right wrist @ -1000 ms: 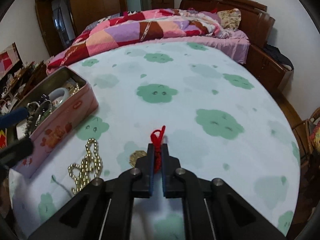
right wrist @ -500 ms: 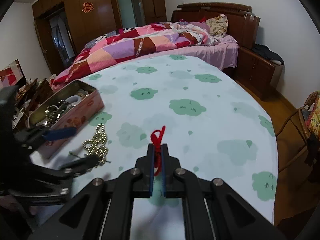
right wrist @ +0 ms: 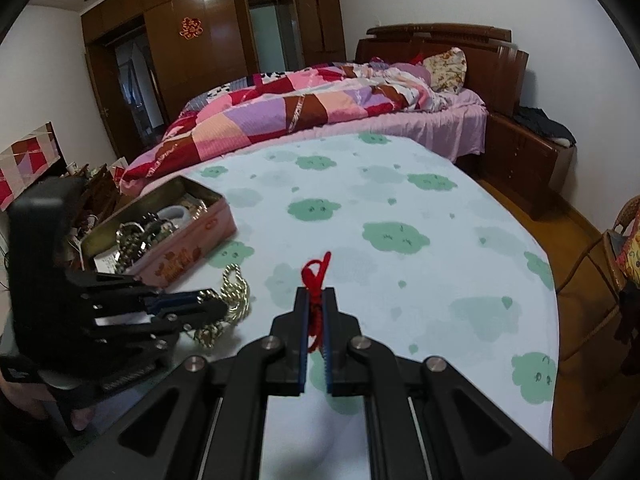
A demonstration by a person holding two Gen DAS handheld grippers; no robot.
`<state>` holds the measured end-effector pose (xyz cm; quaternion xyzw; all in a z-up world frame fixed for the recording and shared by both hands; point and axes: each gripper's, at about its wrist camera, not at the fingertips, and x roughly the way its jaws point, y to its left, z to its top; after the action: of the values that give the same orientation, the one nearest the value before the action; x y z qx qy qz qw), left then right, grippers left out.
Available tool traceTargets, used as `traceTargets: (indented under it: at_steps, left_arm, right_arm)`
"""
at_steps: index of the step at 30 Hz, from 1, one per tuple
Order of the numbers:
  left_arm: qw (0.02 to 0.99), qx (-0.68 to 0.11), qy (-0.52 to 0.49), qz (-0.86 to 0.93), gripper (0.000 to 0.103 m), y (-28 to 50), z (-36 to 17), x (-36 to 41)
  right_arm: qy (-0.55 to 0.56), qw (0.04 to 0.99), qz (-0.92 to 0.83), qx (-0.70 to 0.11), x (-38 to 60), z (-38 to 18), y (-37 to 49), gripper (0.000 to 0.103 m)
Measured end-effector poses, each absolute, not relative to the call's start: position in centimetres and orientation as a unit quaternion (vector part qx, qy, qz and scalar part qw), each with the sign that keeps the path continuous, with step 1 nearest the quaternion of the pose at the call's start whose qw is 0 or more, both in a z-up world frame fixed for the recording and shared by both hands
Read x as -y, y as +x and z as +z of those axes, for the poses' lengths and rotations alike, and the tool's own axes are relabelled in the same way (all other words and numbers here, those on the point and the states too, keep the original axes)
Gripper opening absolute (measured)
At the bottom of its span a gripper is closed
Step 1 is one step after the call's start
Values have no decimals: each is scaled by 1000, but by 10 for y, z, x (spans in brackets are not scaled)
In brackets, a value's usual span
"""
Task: Organize jewelry
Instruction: 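Carry and release the pendant with the right while the left drops the gold chain into the tin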
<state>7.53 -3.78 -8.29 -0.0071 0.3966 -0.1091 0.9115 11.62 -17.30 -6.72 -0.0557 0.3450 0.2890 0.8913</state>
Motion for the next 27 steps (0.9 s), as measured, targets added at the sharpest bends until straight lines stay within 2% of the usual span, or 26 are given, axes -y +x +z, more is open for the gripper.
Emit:
traceTargets:
  at_steps: [15,27]
  left_arm:
    - [959,-278,-16,-52,8,45,19,-28]
    - [961,-277,-11,10,8,49,17,-75]
  right_arm:
    - [-76,892,344,-282,120,-17,108,7]
    - [-91,877,402,-246,61,5,106,7]
